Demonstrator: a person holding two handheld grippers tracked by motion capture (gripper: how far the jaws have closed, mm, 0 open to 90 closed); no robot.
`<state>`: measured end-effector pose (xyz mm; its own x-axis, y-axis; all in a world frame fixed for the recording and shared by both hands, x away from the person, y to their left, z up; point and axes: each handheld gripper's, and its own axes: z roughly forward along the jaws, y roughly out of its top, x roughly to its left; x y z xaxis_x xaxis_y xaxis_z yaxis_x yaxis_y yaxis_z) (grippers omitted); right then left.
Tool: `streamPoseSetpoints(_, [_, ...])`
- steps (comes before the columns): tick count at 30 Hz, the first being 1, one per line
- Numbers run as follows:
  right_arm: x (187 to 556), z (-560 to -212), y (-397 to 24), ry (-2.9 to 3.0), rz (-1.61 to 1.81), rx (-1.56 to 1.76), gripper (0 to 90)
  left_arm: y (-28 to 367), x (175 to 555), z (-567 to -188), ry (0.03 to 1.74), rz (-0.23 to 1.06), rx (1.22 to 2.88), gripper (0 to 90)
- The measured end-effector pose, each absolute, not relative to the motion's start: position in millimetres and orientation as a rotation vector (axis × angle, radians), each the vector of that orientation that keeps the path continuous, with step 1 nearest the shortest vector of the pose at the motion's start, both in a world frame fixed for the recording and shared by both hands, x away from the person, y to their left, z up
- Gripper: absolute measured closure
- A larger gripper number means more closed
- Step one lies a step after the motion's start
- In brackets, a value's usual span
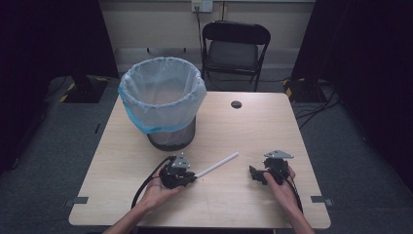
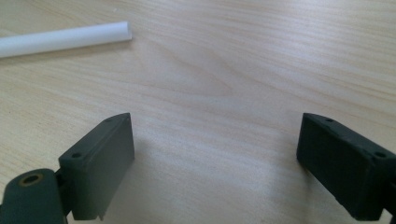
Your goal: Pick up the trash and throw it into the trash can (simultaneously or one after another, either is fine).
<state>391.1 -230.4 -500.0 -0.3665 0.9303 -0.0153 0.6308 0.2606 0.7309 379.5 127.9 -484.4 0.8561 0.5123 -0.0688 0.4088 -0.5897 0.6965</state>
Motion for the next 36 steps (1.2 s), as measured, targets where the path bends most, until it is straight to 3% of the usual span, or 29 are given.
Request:
streamPoseSetpoints(20, [391.1,-500.0,-230.4,2.09,0.896,1.413,10.5,145.4,376.4,-448.7,0.671,0.188,2.059,80.3])
streamPoseSetpoints(36, [391.1,-500.0,-230.4,2.09,0.896,1.413,10.4,147.8,364.6,-406.7,0.565,0.162,1.92,80.3])
